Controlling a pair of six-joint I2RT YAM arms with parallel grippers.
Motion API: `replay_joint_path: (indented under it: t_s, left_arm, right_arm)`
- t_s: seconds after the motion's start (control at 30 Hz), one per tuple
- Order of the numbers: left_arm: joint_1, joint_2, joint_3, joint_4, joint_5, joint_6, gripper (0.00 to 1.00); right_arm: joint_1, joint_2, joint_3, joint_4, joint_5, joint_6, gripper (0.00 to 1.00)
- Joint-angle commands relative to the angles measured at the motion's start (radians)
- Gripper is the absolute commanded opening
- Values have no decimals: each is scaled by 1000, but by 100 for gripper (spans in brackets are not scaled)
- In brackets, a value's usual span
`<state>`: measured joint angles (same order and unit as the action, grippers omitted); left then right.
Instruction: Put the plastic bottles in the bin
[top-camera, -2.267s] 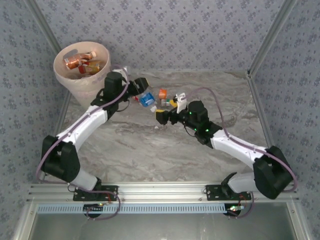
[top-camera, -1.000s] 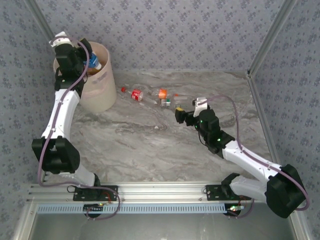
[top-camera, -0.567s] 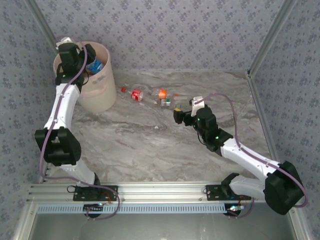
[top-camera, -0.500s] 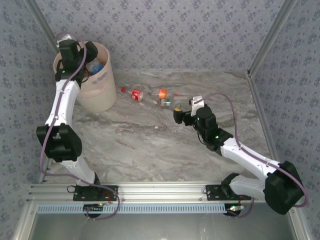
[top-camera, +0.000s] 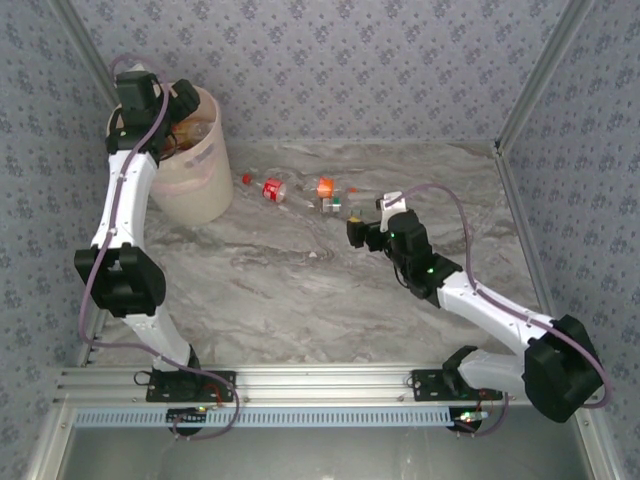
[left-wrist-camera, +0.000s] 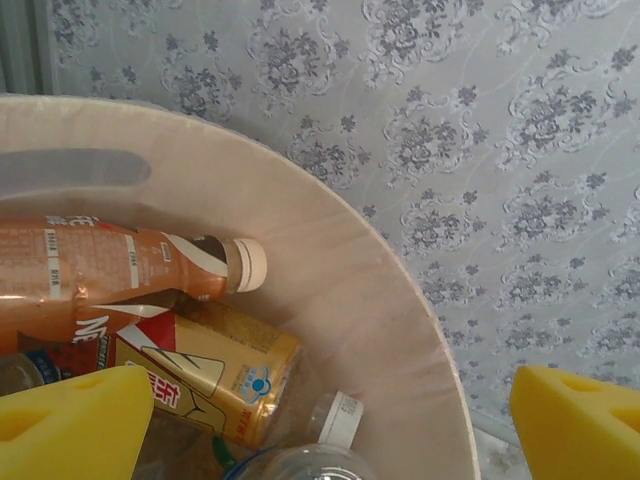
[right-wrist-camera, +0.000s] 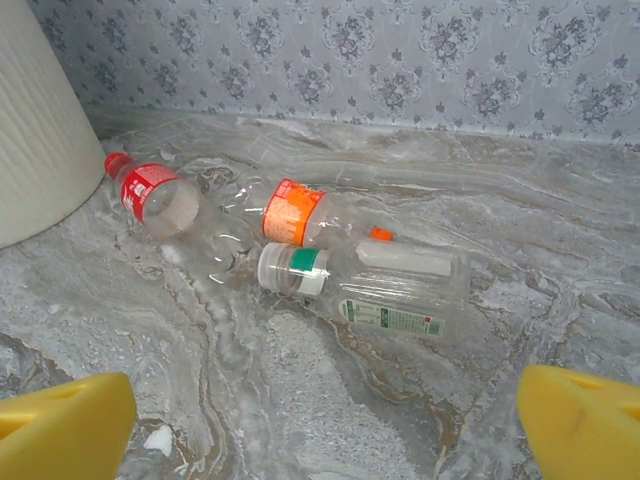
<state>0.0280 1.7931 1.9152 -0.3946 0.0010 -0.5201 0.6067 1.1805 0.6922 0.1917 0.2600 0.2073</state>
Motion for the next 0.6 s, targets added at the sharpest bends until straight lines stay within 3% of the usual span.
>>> replay_joint_path:
  t_s: [0.0, 0.33, 0.57]
  left_arm:
    - [-31, -66, 0, 6, 40, 34, 96]
    - [-205, -202, -100, 56, 25, 113, 98]
    - [-339, -352, -339, 219, 83, 167, 98]
  right_arm:
    - [-42, 24, 36, -52, -55, 40, 100]
    - [-221, 183, 156, -164, -386, -153, 100]
    - [-331, 370, 289, -211, -629, -301, 100]
